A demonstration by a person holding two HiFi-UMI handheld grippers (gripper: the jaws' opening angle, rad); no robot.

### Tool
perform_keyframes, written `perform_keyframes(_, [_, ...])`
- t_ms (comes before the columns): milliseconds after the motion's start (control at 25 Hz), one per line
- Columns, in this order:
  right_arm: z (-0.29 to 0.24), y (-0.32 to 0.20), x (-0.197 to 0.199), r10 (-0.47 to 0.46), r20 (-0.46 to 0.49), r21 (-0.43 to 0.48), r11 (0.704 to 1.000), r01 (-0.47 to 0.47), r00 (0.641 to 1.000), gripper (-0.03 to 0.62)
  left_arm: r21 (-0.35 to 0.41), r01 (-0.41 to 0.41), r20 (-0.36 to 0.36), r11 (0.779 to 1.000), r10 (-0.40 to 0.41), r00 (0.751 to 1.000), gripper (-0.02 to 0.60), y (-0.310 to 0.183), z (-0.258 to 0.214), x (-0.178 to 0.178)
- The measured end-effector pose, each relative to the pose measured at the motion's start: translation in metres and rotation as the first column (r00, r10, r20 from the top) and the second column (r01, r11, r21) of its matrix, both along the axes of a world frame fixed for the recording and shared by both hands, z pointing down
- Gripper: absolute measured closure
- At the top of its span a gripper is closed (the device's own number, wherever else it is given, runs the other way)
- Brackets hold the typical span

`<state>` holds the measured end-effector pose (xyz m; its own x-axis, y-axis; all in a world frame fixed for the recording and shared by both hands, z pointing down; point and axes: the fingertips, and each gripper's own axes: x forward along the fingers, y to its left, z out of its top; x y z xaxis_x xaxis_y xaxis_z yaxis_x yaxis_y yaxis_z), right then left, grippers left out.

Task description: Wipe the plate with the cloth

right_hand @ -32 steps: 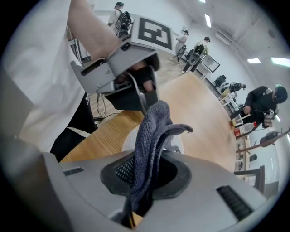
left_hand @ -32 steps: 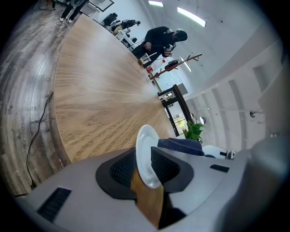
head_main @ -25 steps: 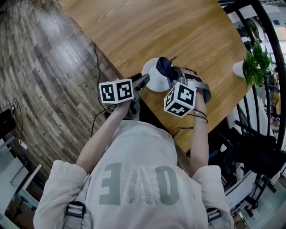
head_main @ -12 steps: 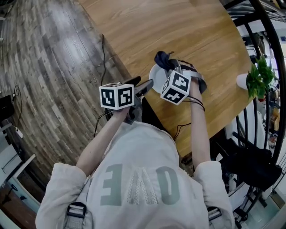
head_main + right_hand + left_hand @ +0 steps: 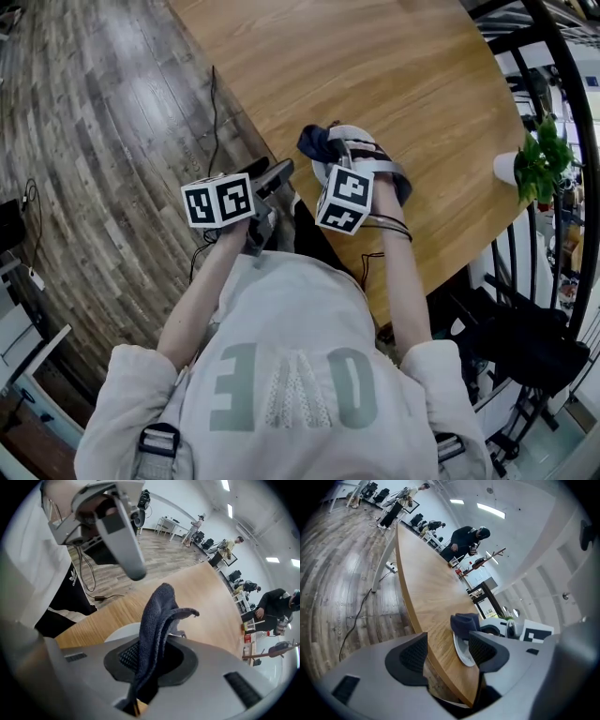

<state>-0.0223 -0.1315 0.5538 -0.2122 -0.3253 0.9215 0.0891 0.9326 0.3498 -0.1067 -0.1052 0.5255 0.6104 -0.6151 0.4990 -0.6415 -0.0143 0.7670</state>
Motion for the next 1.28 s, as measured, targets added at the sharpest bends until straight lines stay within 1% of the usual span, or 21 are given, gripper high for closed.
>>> perform_keyframes(120, [-0.003, 0.023, -0.004, -0.029, 0.006, -0.025, 0.999, 0.029, 1.0, 0.537, 0.021, 0.023, 0.006, 1.0, -0.023, 1.0, 0.324, -0.011, -0.005, -0.012])
perform_keyframes(320, [-0.003, 0.057, -0.004, -0.078, -0.023, -0.039, 0.996, 0.077, 0.997, 0.537, 0.041, 0.075, 0.006, 0.996, -0.076, 0.997, 0.324, -0.022, -0.009, -0.036])
perform_keyframes(440, [-0.002, 0.07, 0.004, -0.08, -0.035, -0.046, 0.996, 0.078, 0.996, 0.537, 0.048, 0.099, 0.012, 0.994, -0.099, 0.995, 0.324, -0.026, -0.01, -0.048])
perform_keyframes(560, [-0.004, 0.073, 0.018, -0.068, -0.052, -0.035, 0.997, 0.067, 0.996, 0.537, 0.049, 0.117, -0.011, 0.992, -0.116, 0.993, 0.324, -0.029, -0.013, -0.051])
perform_keyframes(640, [-0.007, 0.073, 0.024, -0.048, -0.037, -0.028, 0.999, 0.047, 0.998, 0.537, 0.057, 0.114, -0.02, 0.992, -0.113, 0.993, 0.324, -0.031, -0.017, -0.05])
perform_keyframes(720, [-0.018, 0.07, 0.023, -0.013, 0.018, -0.018, 1.0, 0.013, 1.0, 0.537, 0.077, 0.097, -0.009, 0.992, -0.096, 0.995, 0.324, -0.033, -0.023, -0.047])
perform_keyframes(800, [-0.035, 0.062, 0.017, 0.035, 0.108, -0.01, 0.999, -0.034, 0.994, 0.537, 0.107, 0.076, 0.0, 0.991, -0.076, 0.997, 0.324, -0.037, -0.033, -0.043])
perform_keyframes(840, [-0.044, 0.057, 0.013, 0.065, 0.161, -0.008, 0.998, -0.065, 0.985, 0.537, 0.126, 0.066, 0.004, 0.99, -0.067, 0.998, 0.324, -0.04, -0.039, -0.04])
perform_keyframes(920, [-0.063, 0.042, 0.006, 0.141, 0.278, -0.011, 0.99, -0.143, 0.95, 0.537, 0.186, 0.048, 0.015, 0.981, -0.052, 0.999, 0.324, -0.048, -0.056, -0.034])
perform_keyframes(960, [-0.074, 0.033, 0.004, 0.185, 0.342, -0.018, 0.982, -0.19, 0.921, 0.537, 0.232, 0.04, 0.019, 0.972, -0.046, 0.999, 0.324, -0.053, -0.067, -0.031])
perform_keyframes(1000, [-0.086, 0.024, 0.002, 0.232, 0.411, -0.029, 0.97, -0.242, 0.882, 0.537, 0.291, 0.029, 0.016, 0.956, -0.035, 0.999, 0.324, -0.059, -0.081, -0.027])
perform_keyframes(1040, [-0.1, 0.015, 0.001, 0.28, 0.481, -0.04, 0.954, -0.299, 0.831, 0.537, 0.36, 0.012, 0.007, 0.933, -0.016, 1.0, 0.325, -0.064, -0.098, -0.021])
perform_keyframes(1080, [-0.115, 0.006, 0.002, 0.324, 0.548, -0.048, 0.933, -0.358, 0.771, 0.537, 0.431, -0.01, 0.0, 0.902, 0.01, 1.0, 0.335, -0.068, -0.117, -0.015])
perform_keyframes(1120, [-0.13, -0.003, 0.004, 0.358, 0.608, -0.051, 0.909, -0.414, 0.709, 0.537, 0.502, -0.031, 0.005, 0.864, 0.034, 0.999, 0.383, -0.072, -0.137, -0.009])
perform_keyframes(1160, [-0.144, -0.01, 0.009, 0.377, 0.657, -0.048, 0.885, -0.464, 0.653, 0.537, 0.569, -0.049, 0.025, 0.821, 0.042, 0.999, 0.422, -0.074, -0.156, -0.003])
perform_keyframes(1200, [-0.159, -0.016, 0.014, 0.384, 0.698, -0.037, 0.863, -0.505, 0.605, 0.537, 0.634, -0.063, 0.06, 0.771, 0.032, 0.998, 0.462, -0.076, -0.175, 0.002])
perform_keyframes(1240, [-0.175, -0.021, 0.02, 0.379, 0.736, -0.022, 0.842, -0.539, 0.561, 0.537, 0.694, -0.076, 0.105, 0.716, 0.003, 0.994, 0.528, -0.077, -0.194, 0.005])
perform_keyframes(1280, [-0.191, -0.024, 0.026, 0.365, 0.775, -0.007, 0.821, -0.571, 0.515, 0.537, 0.746, -0.093, 0.155, 0.659, -0.036, 0.987, 0.568, -0.078, -0.212, 0.007])
